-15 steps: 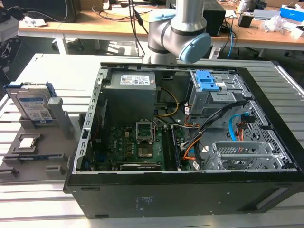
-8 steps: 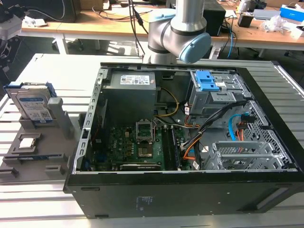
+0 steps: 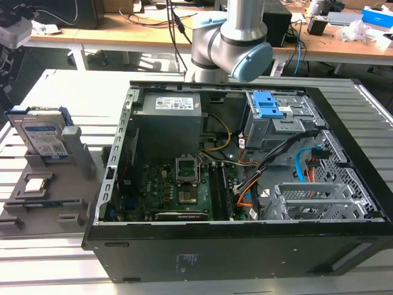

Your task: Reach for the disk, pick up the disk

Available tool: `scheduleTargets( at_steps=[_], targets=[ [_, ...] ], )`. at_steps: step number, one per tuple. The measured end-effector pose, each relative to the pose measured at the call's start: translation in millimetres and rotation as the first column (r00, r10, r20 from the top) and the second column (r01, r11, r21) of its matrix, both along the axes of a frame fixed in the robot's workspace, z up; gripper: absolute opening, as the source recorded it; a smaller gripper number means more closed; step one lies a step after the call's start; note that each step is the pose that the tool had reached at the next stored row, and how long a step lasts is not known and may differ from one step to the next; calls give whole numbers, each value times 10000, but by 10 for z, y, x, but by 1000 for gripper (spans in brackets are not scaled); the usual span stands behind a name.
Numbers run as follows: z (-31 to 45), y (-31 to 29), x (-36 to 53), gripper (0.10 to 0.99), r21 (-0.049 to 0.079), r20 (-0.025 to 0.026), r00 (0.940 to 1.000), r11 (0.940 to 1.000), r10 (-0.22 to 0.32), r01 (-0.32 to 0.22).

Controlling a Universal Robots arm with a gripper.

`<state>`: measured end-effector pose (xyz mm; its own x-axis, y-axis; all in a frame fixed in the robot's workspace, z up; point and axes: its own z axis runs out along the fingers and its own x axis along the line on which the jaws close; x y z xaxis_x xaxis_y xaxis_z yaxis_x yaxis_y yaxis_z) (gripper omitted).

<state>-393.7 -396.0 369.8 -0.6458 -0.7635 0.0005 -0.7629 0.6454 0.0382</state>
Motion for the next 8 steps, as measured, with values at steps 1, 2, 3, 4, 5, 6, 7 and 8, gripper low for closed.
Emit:
scheduleTargets(
  at_steps=[1,2,3,4,5,6,7,8],
  targets=[
    [0,0,0,106,0,0,9999,9999,105,-105],
    [0,0,0,106,0,0,9998,9998,195,-195],
    [0,0,0,106,0,0,9996,9996,292,-292],
    [0,0,0,106,-1,0,9993,9993,383,-383],
    [0,0,0,106,-1,0,9984,9984,559,-559],
    [0,0,0,106,0,0,9975,9975,700,-700],
    [0,0,0,106,0,0,9962,9962,868,-868],
    [0,0,0,106,0,0,9945,9945,1047,-1047]
  ],
)
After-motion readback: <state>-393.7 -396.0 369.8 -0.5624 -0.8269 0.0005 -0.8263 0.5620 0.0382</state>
